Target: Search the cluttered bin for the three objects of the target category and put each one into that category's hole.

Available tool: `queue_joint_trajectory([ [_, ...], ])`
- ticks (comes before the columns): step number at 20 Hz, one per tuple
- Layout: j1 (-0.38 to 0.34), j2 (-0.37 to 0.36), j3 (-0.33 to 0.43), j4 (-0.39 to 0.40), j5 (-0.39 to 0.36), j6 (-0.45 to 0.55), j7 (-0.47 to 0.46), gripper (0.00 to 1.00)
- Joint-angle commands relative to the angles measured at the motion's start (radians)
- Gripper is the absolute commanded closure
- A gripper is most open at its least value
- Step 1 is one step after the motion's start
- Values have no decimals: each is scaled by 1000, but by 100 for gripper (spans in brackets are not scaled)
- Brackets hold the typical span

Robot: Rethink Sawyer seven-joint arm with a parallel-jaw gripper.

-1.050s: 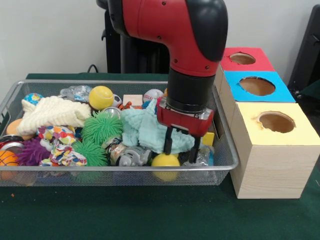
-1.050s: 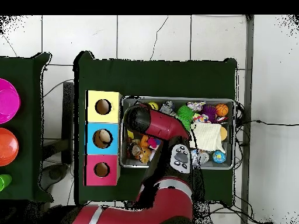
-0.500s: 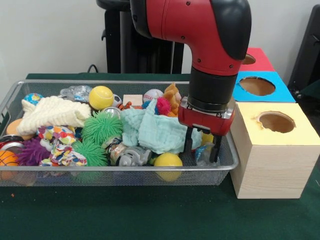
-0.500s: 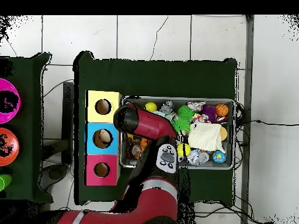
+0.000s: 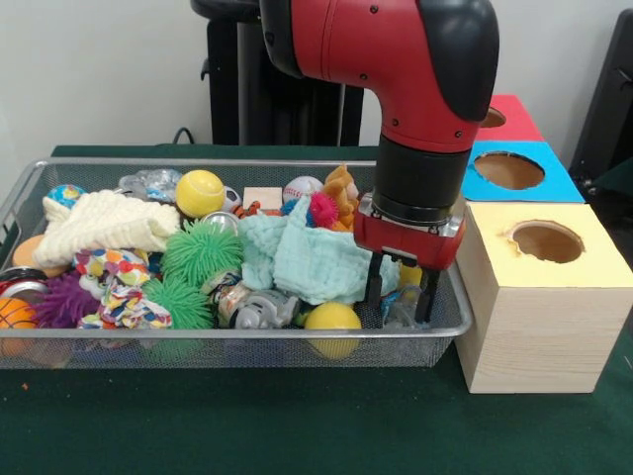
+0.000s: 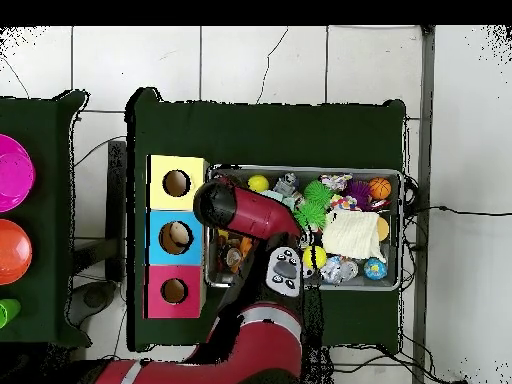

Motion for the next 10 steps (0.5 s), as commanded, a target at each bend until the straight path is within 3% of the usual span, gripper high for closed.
queue_joint_trajectory([
  [1,-53,72,92,54,11,-43,179,0],
  [10,-100,97,156,70,-38,-79,124,0],
])
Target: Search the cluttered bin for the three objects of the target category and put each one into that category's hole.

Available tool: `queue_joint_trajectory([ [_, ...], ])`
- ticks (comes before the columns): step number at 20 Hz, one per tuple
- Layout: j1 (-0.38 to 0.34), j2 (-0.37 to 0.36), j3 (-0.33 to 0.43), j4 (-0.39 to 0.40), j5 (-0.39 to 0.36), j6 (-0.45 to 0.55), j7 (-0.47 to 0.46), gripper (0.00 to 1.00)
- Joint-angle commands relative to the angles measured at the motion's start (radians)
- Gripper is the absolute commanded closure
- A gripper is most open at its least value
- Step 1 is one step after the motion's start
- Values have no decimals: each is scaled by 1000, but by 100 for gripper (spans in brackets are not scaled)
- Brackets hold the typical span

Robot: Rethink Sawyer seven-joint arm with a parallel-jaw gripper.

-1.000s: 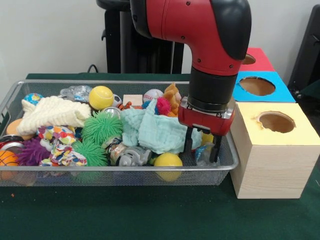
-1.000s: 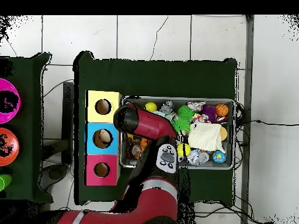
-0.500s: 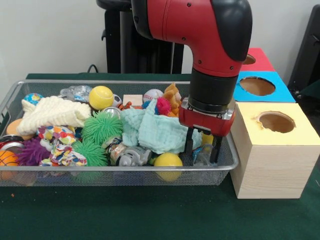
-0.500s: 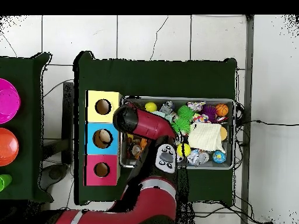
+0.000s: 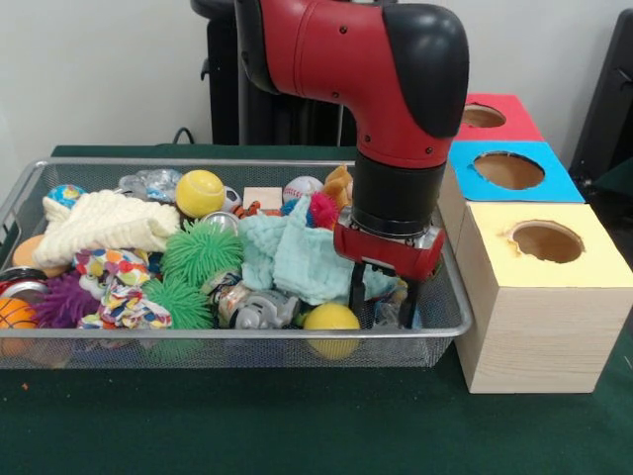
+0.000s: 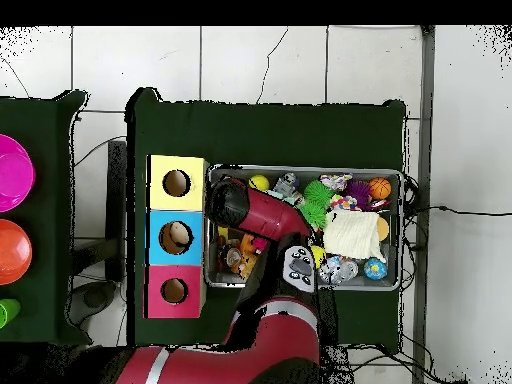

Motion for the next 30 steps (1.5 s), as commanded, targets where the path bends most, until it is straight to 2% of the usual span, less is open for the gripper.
queue_joint_trajectory([
  [1,-45,85,123,65,-41,-82,121,0],
  [7,-37,89,135,73,-46,-83,124,0],
  [17,-15,39,139,109,-36,-38,133,0],
  [25,-38,69,166,104,-59,-86,108,0],
  [26,-34,71,163,98,-57,-76,103,100],
  [30,-25,73,152,83,-60,-56,93,100],
])
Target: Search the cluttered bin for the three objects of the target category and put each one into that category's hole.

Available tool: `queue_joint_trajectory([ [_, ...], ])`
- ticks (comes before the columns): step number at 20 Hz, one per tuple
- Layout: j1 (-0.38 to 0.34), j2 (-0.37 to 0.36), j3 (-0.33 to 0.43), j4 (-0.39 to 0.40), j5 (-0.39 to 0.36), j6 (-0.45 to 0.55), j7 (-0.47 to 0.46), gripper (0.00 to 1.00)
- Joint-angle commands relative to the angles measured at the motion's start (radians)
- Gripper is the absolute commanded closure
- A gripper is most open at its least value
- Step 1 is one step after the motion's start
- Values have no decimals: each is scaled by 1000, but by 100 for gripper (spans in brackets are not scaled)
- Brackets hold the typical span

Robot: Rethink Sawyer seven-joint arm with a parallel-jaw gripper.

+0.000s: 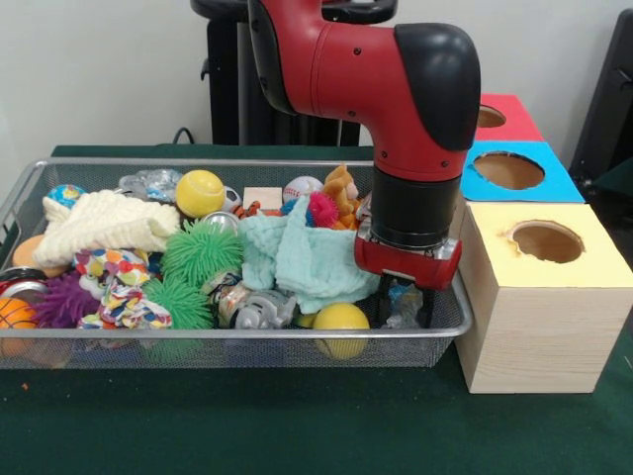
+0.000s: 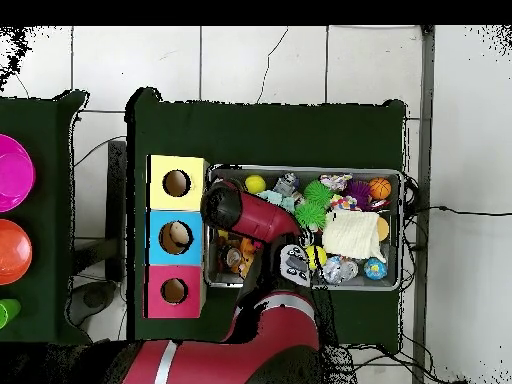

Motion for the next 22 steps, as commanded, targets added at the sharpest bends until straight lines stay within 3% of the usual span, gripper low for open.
queue_joint_trajectory([
  [1,-12,58,91,59,-61,7,92,100],
  [11,-10,51,77,44,-64,29,82,100],
  [17,6,-95,16,90,-79,164,69,100],
  [22,23,-178,-23,84,-94,293,79,100],
])
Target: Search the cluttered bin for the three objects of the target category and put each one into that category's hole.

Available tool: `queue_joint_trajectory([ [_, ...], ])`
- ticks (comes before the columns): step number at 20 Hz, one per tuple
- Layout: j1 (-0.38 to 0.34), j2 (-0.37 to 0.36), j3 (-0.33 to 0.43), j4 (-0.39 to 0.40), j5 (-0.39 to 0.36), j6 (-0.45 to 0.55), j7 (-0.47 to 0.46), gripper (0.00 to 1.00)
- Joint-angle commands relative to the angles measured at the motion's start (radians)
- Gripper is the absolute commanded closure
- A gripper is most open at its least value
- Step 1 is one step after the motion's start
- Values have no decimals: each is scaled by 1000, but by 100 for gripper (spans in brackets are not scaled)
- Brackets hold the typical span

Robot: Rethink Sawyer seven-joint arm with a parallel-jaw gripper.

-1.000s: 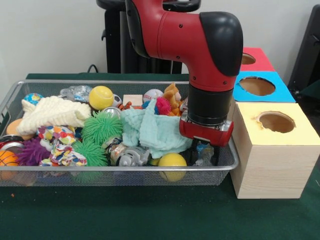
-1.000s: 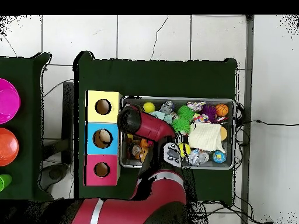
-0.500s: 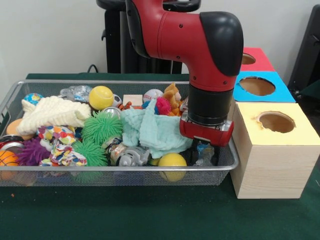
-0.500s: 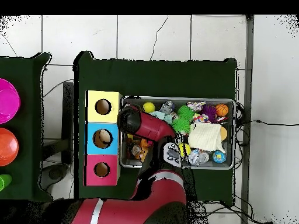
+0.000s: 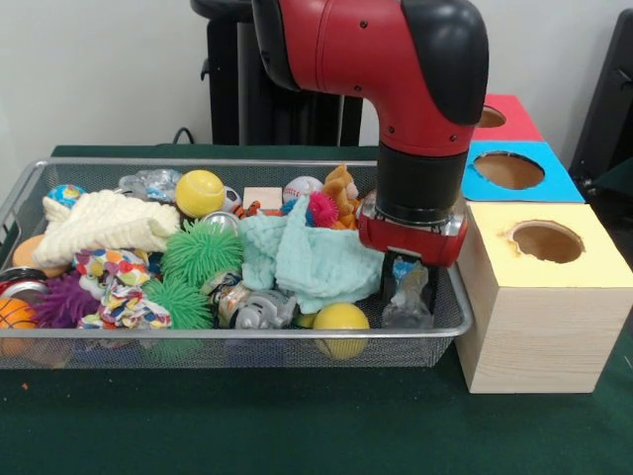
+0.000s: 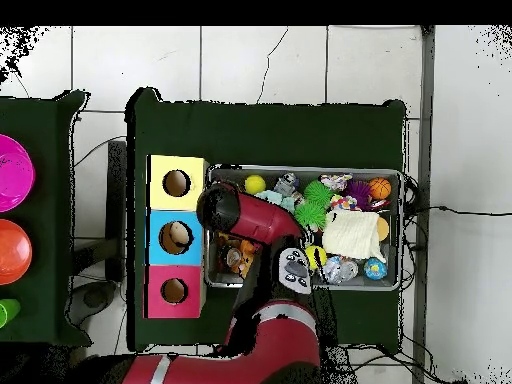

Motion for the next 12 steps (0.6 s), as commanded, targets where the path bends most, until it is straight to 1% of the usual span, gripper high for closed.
queue_joint_trajectory([
  [1,14,-128,-16,56,-55,248,81,100],
  [8,28,-179,-45,20,-76,371,94,100],
  [12,36,-223,-61,5,-93,453,99,100],
])
